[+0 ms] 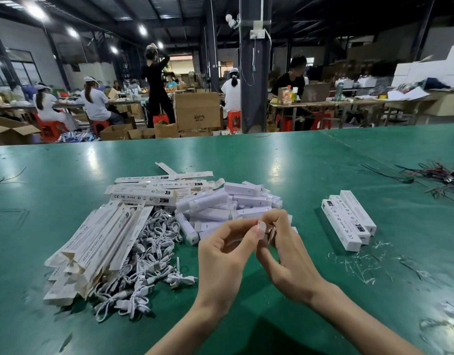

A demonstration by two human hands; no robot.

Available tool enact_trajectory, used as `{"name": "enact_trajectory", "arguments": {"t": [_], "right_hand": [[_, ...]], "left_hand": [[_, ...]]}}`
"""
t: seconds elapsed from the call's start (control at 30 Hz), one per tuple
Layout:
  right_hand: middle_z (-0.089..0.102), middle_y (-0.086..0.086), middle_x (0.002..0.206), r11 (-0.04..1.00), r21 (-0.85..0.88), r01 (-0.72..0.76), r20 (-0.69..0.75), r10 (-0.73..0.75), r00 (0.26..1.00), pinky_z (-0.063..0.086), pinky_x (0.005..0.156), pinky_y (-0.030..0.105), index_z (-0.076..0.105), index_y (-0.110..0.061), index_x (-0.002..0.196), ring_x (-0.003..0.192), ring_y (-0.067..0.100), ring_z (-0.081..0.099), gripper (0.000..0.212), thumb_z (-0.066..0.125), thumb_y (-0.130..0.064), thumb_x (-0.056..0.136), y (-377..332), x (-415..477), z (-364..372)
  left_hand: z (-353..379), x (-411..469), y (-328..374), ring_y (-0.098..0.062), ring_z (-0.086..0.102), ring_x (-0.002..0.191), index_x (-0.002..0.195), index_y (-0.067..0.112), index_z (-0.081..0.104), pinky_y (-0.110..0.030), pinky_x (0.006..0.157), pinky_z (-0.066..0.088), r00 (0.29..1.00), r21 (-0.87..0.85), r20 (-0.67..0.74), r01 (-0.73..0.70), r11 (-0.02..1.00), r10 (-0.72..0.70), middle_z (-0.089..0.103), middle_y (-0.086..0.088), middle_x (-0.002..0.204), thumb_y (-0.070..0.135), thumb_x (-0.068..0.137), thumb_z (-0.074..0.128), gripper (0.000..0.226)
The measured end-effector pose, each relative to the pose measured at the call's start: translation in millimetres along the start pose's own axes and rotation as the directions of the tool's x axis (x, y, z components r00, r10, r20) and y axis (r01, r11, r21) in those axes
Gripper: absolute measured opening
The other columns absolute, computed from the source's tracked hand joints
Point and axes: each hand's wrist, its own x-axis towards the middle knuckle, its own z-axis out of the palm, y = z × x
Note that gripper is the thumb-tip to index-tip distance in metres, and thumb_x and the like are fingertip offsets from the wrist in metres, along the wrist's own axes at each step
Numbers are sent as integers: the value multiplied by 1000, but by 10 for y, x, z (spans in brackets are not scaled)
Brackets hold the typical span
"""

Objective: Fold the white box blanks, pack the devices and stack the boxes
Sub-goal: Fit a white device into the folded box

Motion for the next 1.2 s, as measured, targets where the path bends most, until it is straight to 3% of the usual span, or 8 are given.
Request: {"name": "enact_trajectory", "arguments": {"t": [0.17,0.27,0.33,0.43,0.63,0.83,1.1,1.2], "right_hand": [[54,-4,95,1000,0,31,-3,-31,1000,43,73,26,31,-39,103,85,16,56,23,49,-28,94,23,-7,32],[55,3,103,999,37,6,-13,-6,1000,49,79,41,30,-32,113,92,22,59,28,47,-39,92,11,-11,42],[55,2,108,999,36,-1,-7,1,1000,49,84,44,28,-37,119,97,23,59,33,48,-40,92,-4,-14,44],[53,0,112,1000,7,6,-7,-6,1000,49,88,43,29,-35,124,102,21,58,38,50,-29,93,-22,-19,50],[52,5,121,999,-48,5,11,-5,1000,46,96,43,41,-6,128,112,22,54,41,53,-20,92,-32,-17,44],[53,6,121,998,-65,5,-11,-6,1000,46,95,43,44,-2,127,111,23,54,40,52,-18,92,-49,-18,45],[54,0,117,994,-106,17,-33,-20,999,42,93,32,47,-4,127,106,13,51,39,53,-17,91,-43,-17,68],[56,2,112,986,-160,41,-37,-48,998,41,88,32,48,-2,126,100,14,51,36,52,-14,91,-27,-19,78]], "left_hand": [[0,-28,-13,-9,72,82,92,20,77,-15,74,53,991,168,-9,-131,977,135,76,6,88,1,82,72,22],[-5,-34,-11,-6,71,93,95,23,76,-15,82,52,969,300,17,-239,923,246,75,12,95,-1,80,73,28],[-8,-31,-14,-5,70,97,98,20,75,-16,85,51,959,347,26,-273,897,282,75,11,98,-2,80,73,28],[-15,-25,-36,-5,69,98,99,14,76,-20,88,52,942,411,42,-321,853,334,74,8,100,0,80,74,24],[-30,-13,-42,-5,71,93,98,13,76,-25,86,55,938,401,8,-320,858,345,75,6,98,-3,79,74,25],[-31,-9,-36,-2,70,92,96,7,77,-23,85,55,922,448,31,-358,819,386,75,5,98,8,78,72,19],[-57,-7,-95,-2,70,93,95,7,77,-20,85,54,903,486,39,-390,782,427,74,4,98,3,78,75,17],[-57,-7,-125,-3,69,95,95,6,78,-21,85,54,870,544,93,-452,707,485,73,3,100,9,81,71,16]]}}
